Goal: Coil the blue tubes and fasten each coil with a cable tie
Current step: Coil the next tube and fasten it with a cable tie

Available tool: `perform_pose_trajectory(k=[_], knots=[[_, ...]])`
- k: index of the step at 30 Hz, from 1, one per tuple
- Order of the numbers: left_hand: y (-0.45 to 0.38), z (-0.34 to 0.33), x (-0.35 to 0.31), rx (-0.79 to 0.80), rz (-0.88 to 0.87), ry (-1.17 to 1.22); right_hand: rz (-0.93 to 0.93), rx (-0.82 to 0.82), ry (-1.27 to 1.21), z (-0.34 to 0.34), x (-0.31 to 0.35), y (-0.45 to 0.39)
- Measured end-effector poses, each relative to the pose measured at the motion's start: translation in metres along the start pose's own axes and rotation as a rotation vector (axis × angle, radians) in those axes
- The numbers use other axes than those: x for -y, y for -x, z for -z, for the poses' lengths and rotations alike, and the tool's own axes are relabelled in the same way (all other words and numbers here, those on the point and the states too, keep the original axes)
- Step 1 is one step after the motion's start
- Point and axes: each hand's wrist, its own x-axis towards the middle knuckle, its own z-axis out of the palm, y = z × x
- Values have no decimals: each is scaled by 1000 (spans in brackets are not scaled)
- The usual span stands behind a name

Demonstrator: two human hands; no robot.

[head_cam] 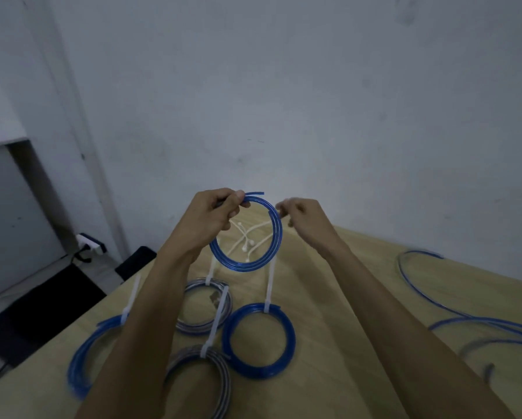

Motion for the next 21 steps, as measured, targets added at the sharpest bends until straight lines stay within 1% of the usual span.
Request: perform_pose_trajectory(k=[1,2,3,4,6,11,14,16,19,21], knots=[[0,1,0,-2,-4,3,42,52,183,-7,-11,-6],[0,1,0,-3,-10,2,46,137,338,-15,-20,-10],[0,1,0,-1,-15,1,12,220,445,-22,-29,-14],[-1,0,0,4,-18,4,-30,279,494,-27,-34,-16],[-1,-3,2,15,-23,14,-58,316,515,-33,-38,-14],[1,-7,-1,23,-32,39,43,336,686,-30,-32,-4],[3,-14,-7,-5,-37,77,107,369,772,-19,-32,3],[3,-22,-11,-36,-54,116,105,316,778,-5,-35,9],[3,-40,-16,-93,-71,178,93,116,708,33,-36,23],[5,-54,-17,-130,-73,199,58,-7,592,65,-30,39]])
